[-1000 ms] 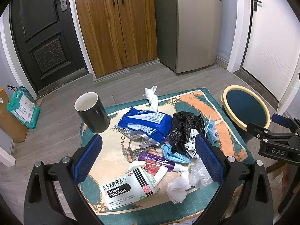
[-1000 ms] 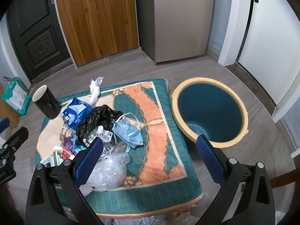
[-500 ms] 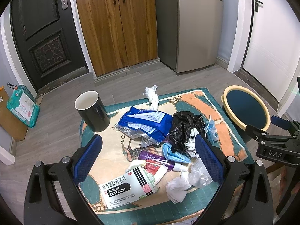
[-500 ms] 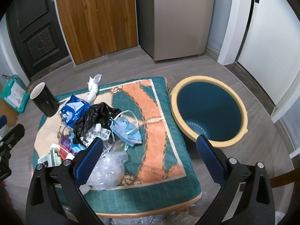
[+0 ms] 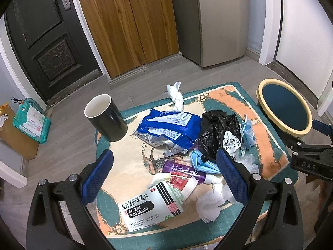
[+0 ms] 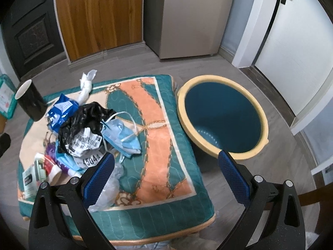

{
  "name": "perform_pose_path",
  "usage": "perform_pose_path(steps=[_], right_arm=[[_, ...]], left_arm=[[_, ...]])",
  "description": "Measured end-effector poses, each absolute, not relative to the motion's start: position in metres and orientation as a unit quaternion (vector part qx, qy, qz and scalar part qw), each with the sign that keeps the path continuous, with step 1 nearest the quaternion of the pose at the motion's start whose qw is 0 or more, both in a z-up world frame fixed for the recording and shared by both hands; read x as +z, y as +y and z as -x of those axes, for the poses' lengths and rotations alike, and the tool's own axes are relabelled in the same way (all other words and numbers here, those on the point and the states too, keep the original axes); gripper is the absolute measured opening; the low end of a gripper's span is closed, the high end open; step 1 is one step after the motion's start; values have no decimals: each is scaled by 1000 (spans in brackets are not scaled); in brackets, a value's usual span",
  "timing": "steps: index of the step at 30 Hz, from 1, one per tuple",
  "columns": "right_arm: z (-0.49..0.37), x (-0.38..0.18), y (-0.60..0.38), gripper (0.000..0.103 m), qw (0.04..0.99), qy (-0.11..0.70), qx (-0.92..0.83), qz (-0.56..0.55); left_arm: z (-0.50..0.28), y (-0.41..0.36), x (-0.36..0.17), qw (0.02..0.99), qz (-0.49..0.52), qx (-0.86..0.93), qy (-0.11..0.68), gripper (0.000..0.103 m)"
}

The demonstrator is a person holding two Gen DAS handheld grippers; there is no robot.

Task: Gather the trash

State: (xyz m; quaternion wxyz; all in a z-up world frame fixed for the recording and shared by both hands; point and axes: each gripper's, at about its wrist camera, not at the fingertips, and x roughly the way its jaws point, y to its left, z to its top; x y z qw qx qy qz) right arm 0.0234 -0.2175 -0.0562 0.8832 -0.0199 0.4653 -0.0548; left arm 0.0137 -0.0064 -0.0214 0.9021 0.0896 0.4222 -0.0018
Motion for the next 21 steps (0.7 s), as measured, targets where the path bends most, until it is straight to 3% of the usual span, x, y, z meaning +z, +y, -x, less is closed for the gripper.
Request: perform_pose_path(steps=[21], right_arm=[[-26,-53,-219,99,885,463,-44,2]], left_arm=[[-26,-10,-22,901,-58,-12,431,97]])
